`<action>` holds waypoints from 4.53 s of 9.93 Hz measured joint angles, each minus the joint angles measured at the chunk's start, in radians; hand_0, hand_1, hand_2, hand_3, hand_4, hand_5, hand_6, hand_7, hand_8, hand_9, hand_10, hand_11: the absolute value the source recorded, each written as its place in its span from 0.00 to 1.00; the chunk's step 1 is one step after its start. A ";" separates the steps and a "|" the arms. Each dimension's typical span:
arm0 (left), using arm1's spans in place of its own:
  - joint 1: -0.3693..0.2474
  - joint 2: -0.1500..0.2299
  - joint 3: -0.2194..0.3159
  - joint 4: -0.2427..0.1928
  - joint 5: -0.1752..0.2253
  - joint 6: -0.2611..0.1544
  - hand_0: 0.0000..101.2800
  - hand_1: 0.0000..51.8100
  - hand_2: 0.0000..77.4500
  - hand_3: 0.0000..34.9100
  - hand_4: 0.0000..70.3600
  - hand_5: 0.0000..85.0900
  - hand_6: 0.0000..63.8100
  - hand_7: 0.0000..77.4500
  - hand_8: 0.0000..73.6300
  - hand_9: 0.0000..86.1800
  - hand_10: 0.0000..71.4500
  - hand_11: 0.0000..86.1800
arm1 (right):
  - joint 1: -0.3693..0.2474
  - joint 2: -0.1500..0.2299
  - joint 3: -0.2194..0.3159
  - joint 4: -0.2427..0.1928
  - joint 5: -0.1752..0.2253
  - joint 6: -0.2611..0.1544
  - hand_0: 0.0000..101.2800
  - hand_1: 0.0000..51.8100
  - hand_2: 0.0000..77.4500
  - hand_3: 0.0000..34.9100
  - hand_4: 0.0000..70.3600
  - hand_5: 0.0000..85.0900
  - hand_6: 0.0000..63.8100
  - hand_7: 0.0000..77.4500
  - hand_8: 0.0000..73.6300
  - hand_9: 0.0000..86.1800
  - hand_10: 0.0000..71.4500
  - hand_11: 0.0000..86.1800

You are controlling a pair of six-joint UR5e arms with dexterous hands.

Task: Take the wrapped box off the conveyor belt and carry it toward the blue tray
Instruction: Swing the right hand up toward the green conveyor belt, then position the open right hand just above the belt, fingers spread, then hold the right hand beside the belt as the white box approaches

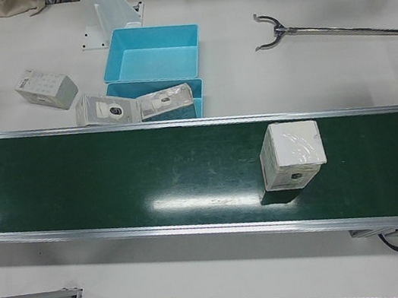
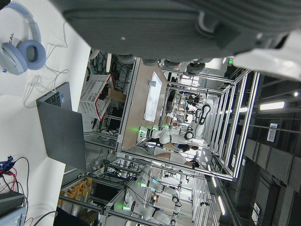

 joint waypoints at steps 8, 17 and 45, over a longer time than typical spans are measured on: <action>0.000 0.000 0.000 0.000 0.000 0.000 0.00 0.00 0.01 0.00 0.00 0.01 0.00 0.01 0.00 0.00 0.00 0.00 | -0.014 0.002 0.004 0.003 -0.001 0.004 0.47 0.29 0.16 0.21 0.00 0.06 0.00 0.01 0.01 0.01 0.01 0.01; 0.000 0.000 0.000 0.000 0.000 0.000 0.00 0.00 0.01 0.00 0.00 0.01 0.00 0.00 0.00 0.00 0.00 0.00 | -0.021 0.051 -0.055 0.009 0.002 -0.009 0.47 0.29 0.16 0.29 0.00 0.05 0.00 0.01 0.01 0.01 0.01 0.01; 0.000 0.000 0.000 0.000 0.000 0.000 0.00 0.00 0.01 0.00 0.00 0.01 0.00 0.01 0.00 0.00 0.01 0.00 | -0.105 0.045 -0.203 0.093 0.016 -0.070 0.45 0.23 0.18 0.17 0.00 0.03 0.00 0.01 0.03 0.01 0.01 0.03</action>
